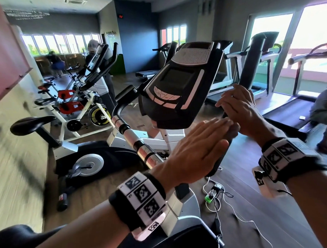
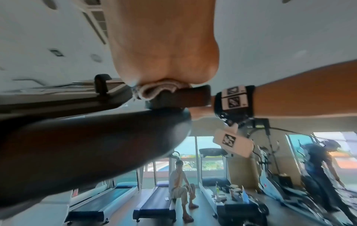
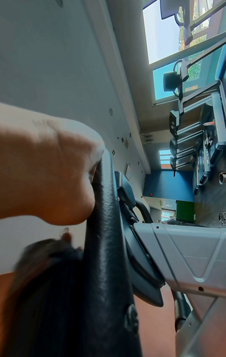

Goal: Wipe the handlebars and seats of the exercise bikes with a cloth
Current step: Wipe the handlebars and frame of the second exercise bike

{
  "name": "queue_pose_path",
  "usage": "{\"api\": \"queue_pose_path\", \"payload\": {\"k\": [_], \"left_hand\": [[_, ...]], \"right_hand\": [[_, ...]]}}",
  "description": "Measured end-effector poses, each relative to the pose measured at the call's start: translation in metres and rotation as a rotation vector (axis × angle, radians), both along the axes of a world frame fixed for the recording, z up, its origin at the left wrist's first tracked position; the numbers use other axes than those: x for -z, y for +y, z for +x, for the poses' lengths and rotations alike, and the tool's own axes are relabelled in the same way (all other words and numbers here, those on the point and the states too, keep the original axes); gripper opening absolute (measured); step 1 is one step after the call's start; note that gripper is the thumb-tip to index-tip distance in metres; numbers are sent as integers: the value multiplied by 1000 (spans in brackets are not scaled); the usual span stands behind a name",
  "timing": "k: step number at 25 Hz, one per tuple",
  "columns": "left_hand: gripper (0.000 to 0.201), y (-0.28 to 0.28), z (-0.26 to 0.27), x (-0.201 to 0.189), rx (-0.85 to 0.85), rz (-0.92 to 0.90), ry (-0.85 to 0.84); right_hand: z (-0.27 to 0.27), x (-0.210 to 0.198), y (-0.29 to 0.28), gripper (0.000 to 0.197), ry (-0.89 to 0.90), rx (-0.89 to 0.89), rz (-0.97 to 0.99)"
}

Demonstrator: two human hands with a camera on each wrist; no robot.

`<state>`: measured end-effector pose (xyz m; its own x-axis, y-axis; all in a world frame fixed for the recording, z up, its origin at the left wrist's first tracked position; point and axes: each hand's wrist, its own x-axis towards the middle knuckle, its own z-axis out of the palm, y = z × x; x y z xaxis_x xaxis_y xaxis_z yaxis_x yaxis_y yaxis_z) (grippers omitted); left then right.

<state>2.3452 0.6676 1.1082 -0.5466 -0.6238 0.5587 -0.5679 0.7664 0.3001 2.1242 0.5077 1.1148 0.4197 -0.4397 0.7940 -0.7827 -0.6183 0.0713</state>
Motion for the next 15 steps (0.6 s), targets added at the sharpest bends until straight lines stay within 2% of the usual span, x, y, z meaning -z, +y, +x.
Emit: {"api": "queue_pose_path", "payload": {"k": [2,3,5,7,11,13,15], "left_hand": [[55,0,7,1,94,-8,-36],[55,-6,7,-4,88,29,-40],[54,-16,-2,-13,-25,103,-19],[54,-14,-10,-14,-90,49,-7],[56,1,7,5,65,-69,-19],[56,-6,7,-2,62,3,-38],[57,-13,-3,-11,-37,77,-32]], "right_hand": [[-1,-1,-2,33,-1,-6,17],[-2,-2,-1,31,19,-10,-9],[-4,-2,1,30,85,-44,-93],[-7,-1,-2,30,120,-61,-131],[-2,3,-4,27,4,-7,-34],[-2,3,-1,30,21,-28,-43],[-2,-1,5,30,59,-84,-64]]}}
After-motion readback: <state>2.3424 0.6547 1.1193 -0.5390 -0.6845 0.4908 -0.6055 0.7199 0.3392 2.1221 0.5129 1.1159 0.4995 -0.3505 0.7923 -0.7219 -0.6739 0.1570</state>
